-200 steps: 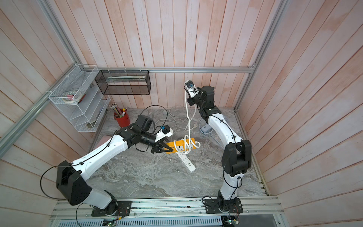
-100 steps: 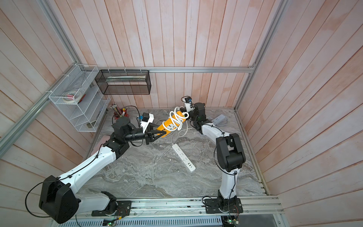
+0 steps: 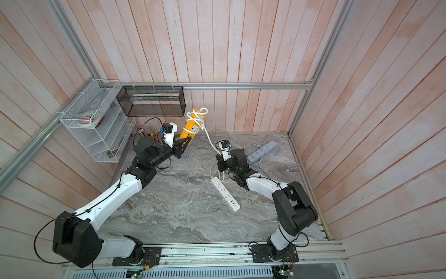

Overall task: Wrap the cord around the power strip
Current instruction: Wrap the power cord around the power strip.

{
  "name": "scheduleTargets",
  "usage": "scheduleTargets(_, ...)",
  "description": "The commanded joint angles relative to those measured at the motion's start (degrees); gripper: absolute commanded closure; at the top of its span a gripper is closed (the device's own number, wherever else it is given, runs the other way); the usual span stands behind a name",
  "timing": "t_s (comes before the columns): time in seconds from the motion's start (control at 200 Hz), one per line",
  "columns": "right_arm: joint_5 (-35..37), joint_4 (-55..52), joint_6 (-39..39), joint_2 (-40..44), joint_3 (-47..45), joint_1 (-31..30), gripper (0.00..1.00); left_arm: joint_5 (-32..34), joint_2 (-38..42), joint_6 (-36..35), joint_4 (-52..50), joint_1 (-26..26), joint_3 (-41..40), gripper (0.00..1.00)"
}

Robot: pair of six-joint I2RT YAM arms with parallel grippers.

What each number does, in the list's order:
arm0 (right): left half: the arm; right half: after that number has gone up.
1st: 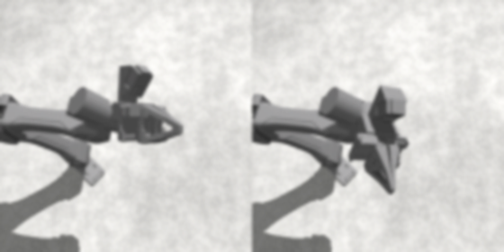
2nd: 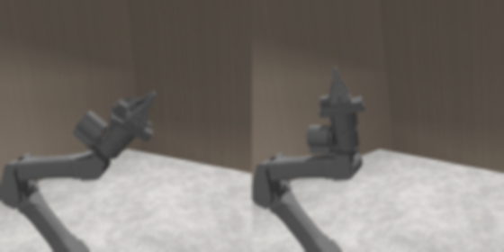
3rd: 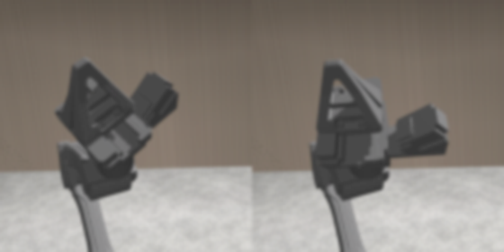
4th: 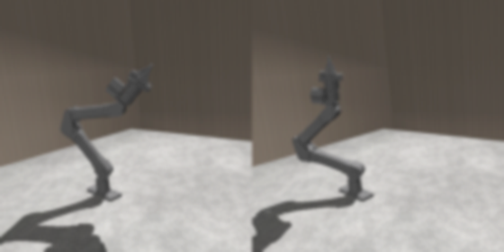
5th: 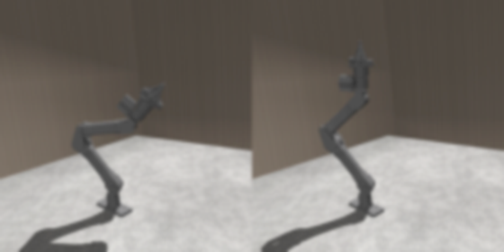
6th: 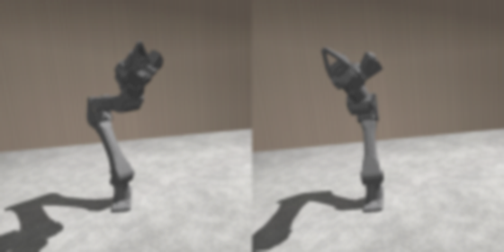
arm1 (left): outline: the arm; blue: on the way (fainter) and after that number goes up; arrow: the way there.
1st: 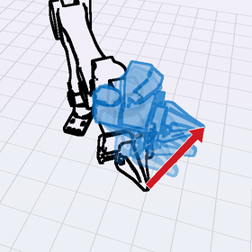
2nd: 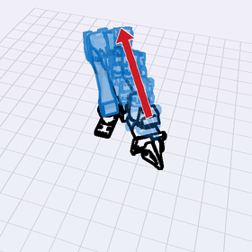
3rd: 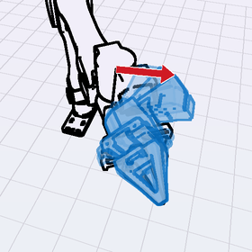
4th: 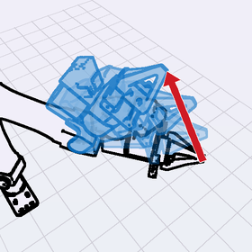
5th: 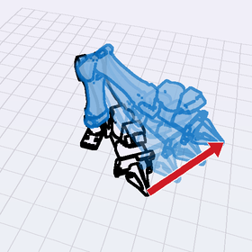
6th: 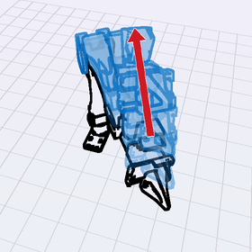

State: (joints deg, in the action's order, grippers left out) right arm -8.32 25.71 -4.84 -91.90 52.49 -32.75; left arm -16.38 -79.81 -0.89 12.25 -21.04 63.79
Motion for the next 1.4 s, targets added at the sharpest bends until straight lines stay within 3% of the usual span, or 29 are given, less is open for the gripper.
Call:
scheduleTargets(0.0,6.8,-4.9,11.4,2.4,-0.2,-5.3,1.0,11.7,-2.3,-5.9,-5.1,1.0,4.9,1.0)
scheduleTargets(0.155,15.6,-7.7,29.7,6.2,3.1,-10.8,1.0,17.3,-8.1,-13.5,-16.2,0.8,8.6,1.0)
scheduleTargets(0.28,14.5,-9.1,39.1,10.0,7.1,-11.0,1.0,16.3,-11.4,-18.2,-24.6,0.4,9.2,1.0)
scheduleTargets(0.475,6.2,-23.8,49.2,6.5,23.1,-9.3,1.0,1.4,-14.3,-25.8,-40.0,-4.4,10.3,1.0)
scheduleTargets(0.595,4.6,-31.0,52.1,1.7,32.8,-6.0,1.0,-11.9,-12.2,-30.6,-45.2,-7.1,8.9,1.0)
scheduleTargets(0.69,0.1,-34.5,52.3,-1.5,39.4,-3.0,1.0,-21.4,-9.1,-34.2,-46.7,-8.8,7.1,1.0)
scheduleTargets(0.79,-9.7,-37.2,50.3,-5.0,44.8,0.8,1.0,-30.2,-6.4,-33.0,-44.9,-9.2,6.5,1.0)
scheduleTargets(0.965,-23.0,-42.8,46.9,-13.2,53.5,6.2,1.0,-38.3,-3.0,-32.1,-44.0,-10.1,8.4,1.0)
scheduleTargets(1.03,-26.2,-42.6,44.4,-15.2,55.0,8.3,0.93,-38.4,-1.1,-32.1,-43.3,-10.0,8.1,1.0)
scheduleTargets(1.205,-31.6,-37.4,38.5,-15.2,51.2,11.7,0.62,-41.9,3.7,-29.5,-39.3,-8.8,6.6,1.0)
scheduleTargets(1.395,-34.6,-25.7,29.2,-10.9,39.9,15.8,0.5,-43.8,5.3,-24.5,-32.5,-6.4,5.8,1.0)
